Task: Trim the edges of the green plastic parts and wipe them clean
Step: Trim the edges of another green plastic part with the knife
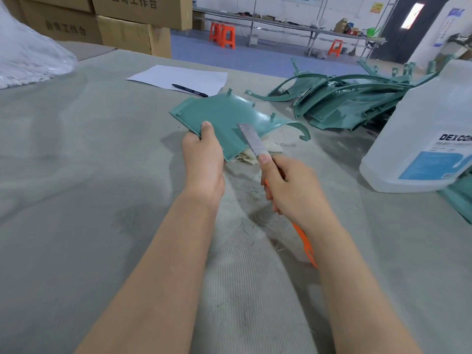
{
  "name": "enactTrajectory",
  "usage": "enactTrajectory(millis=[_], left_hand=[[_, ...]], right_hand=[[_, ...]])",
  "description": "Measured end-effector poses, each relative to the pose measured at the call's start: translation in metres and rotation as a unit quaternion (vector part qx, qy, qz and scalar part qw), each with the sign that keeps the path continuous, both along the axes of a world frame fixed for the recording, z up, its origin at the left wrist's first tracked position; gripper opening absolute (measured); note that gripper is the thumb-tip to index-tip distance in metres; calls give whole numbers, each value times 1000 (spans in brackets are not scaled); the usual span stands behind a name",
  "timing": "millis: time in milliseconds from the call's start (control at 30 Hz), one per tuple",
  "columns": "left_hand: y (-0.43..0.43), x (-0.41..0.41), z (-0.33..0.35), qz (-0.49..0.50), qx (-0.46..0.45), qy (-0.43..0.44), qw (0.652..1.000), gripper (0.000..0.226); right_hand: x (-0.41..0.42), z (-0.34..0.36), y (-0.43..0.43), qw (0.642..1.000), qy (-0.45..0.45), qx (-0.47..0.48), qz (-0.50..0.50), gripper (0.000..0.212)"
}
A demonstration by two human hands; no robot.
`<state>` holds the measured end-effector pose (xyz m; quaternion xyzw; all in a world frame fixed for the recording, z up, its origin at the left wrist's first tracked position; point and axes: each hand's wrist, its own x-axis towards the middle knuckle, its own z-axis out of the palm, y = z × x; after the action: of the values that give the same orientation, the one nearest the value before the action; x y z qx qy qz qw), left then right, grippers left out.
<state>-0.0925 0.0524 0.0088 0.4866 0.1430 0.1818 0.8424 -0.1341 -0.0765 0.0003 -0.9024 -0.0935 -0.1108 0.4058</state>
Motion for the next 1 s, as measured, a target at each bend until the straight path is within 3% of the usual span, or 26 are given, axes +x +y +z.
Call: enactTrajectory(millis=[300,867,1000], left_hand=[[-1,-2,1,-5,-22,-3,1000,20],[1,-5,3,-6,-6,-8,1000,23],[-1,-9,6,-18,4,-27,999,22]], right_hand=[[-4,-3,9,998,27,-17,53,46],[-4,6,3,992,7,125,-6,52],[-4,8,1,985,-16,172,-13,43]])
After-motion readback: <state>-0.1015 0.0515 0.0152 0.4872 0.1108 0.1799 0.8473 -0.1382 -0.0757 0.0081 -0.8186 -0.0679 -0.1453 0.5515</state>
